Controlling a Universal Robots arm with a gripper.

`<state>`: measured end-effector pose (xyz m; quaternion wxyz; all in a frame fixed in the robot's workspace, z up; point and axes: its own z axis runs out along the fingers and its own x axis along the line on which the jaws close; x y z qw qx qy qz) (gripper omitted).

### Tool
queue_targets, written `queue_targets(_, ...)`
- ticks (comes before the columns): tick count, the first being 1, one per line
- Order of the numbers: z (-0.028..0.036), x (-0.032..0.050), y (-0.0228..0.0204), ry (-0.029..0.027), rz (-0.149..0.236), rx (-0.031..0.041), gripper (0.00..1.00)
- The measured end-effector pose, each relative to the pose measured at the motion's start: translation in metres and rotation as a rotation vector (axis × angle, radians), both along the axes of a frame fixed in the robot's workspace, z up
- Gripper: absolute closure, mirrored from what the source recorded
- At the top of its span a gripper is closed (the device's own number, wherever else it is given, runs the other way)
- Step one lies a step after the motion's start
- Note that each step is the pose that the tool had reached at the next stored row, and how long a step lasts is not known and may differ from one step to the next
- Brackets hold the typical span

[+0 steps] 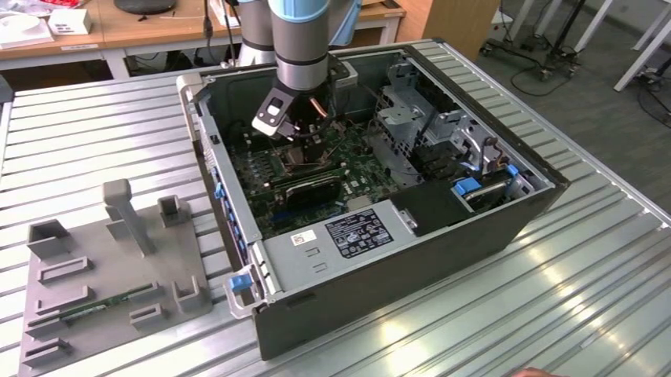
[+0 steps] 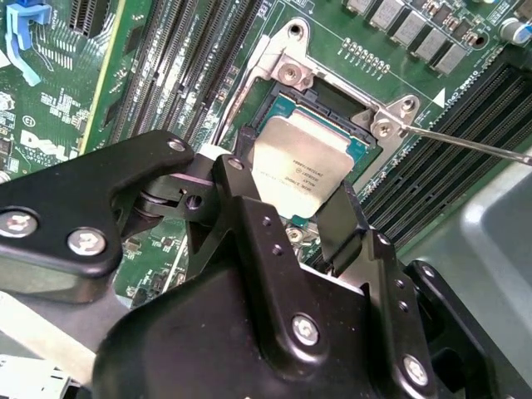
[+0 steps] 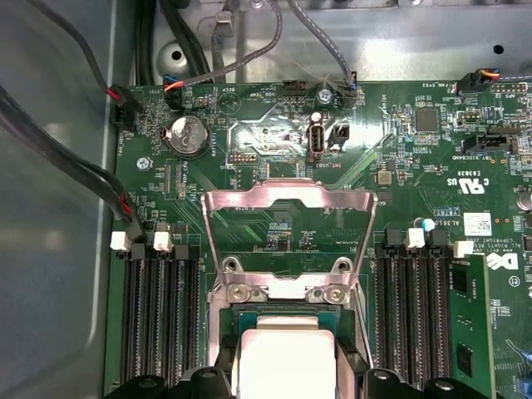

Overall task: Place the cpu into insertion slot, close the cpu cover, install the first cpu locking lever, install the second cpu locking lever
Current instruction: 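Place the cpu into insertion slot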

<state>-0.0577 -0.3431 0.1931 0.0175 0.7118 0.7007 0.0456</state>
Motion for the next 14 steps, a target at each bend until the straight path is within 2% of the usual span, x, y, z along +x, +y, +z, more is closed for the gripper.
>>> queue_targets(14,-0.0011,-0.0001,0.0,-0.0001,0.0,0.0002,0.46)
